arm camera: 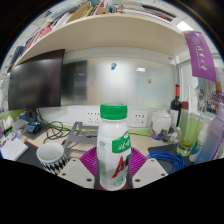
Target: Pour water
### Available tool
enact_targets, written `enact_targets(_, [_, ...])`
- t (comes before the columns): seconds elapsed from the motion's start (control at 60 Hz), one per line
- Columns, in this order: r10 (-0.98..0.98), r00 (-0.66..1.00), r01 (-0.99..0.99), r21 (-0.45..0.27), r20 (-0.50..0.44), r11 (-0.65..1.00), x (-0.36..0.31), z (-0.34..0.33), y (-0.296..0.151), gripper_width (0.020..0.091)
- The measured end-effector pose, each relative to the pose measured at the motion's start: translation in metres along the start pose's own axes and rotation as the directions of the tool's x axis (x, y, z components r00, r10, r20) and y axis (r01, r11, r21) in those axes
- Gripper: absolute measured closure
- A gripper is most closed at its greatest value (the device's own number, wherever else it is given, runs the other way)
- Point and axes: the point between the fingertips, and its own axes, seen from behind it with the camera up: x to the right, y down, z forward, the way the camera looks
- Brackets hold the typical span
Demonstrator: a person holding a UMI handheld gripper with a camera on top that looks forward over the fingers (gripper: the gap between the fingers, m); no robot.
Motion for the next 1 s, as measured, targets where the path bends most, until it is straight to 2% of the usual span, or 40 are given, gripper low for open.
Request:
enact_targets(0.083, [0.0,1.0,0.0,0.004,-0.006,1.0,0.001,0.001,-0.001,0.0694])
enact_targets(0.133, [-0.006,1.0,0.006,0.004,-0.009,1.0,0.001,0.001,-0.002,0.0621])
enact_targets(0.2, [-0.016,1.0,0.016,-0.009,-0.007,1.0,-0.001,0.001,-0.001,0.0559])
enact_targets(0.283, [-0.007,1.0,0.006,-0.057,-0.005,0.998,-0.004,-0.004,0.005,0.0369])
enact_targets(0.333, [-0.014,1.0,0.013,-0.062,-0.006,0.998,-0.005,-0.013,0.005,0.0319])
enact_targets(0.517, [-0.009,0.998,-0.001,-0.169,-0.06,0.986,-0.017,-0.084,0.023,0.0324])
enact_targets(0.617, [0.045,0.997,-0.056,-0.194,-0.06,0.979,-0.046,-0.124,0.008,0.0314])
enact_targets(0.8, [0.024,0.996,-0.036,-0.152,-0.081,0.988,-0.082,-0.169,-0.055,0.0309])
enact_targets(1.0, [0.034,0.995,-0.044,-0.113,-0.096,0.993,-0.103,-0.193,-0.091,0.0307])
